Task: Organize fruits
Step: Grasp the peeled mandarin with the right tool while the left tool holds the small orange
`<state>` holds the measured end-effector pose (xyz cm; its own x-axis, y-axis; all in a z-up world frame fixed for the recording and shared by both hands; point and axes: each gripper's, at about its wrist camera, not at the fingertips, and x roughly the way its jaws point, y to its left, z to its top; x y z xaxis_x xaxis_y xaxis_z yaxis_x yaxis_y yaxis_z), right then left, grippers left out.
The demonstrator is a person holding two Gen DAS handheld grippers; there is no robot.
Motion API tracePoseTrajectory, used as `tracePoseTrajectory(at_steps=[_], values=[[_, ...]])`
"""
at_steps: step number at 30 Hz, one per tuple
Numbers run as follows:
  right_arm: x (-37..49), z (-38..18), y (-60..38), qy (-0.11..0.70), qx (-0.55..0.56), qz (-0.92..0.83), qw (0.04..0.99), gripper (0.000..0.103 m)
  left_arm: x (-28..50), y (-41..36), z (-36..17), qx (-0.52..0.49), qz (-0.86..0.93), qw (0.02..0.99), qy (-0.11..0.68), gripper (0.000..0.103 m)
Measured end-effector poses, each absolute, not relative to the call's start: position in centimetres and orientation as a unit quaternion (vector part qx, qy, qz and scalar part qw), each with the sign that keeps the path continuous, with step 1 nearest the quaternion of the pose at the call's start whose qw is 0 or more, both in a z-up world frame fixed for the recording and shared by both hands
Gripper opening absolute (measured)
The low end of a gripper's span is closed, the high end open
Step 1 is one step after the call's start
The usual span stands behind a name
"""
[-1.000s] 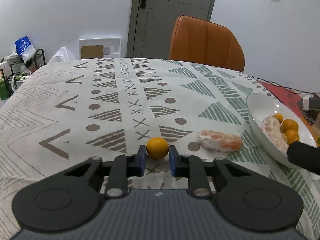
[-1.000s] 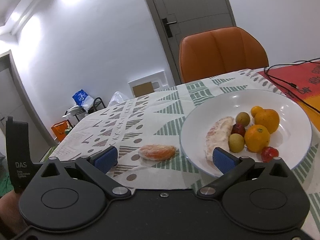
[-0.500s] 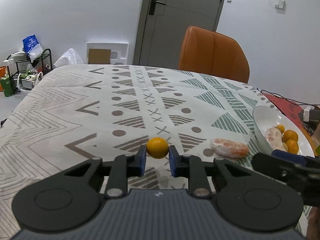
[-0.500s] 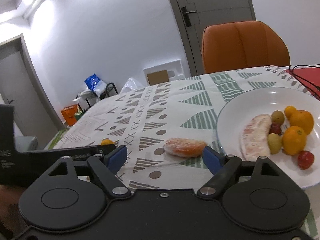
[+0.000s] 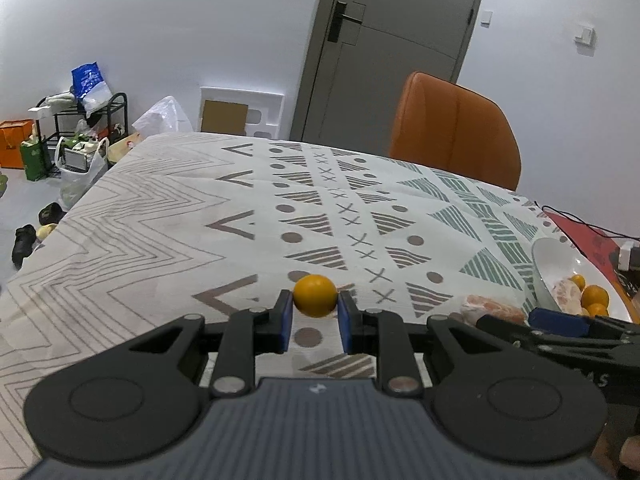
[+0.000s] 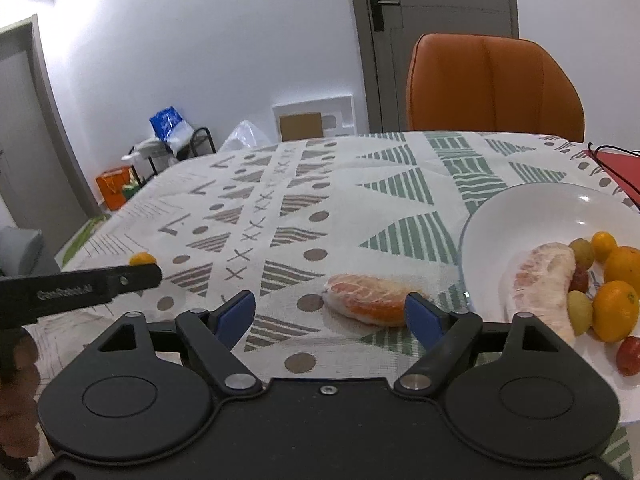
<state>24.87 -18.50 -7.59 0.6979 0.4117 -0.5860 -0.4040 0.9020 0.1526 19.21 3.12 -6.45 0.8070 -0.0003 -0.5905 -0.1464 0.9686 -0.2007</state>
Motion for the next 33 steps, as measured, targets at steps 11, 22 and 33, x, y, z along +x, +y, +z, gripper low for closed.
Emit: tracePoseTrajectory(at_steps=[11, 22, 33], values=[[25.7, -7.8, -16.7, 0.319, -0.013, 0.221, 0.922, 0.078, 18.8, 5.1, -6.6, -0.136, 0.045, 0.942, 0.302, 0.022], [26.6, -7.8, -15.5, 0.320, -0.032, 0.223, 0.920, 0.076, 18.6, 6.0, -6.8, -0.145, 0.055, 0.941, 0.301, 0.022], [27.4, -8.9, -14.5, 0.322, -0.071, 0.209, 0.921, 0.069, 18.4, 6.3, -6.9, -0.149, 0.060, 0.940, 0.300, 0.022]])
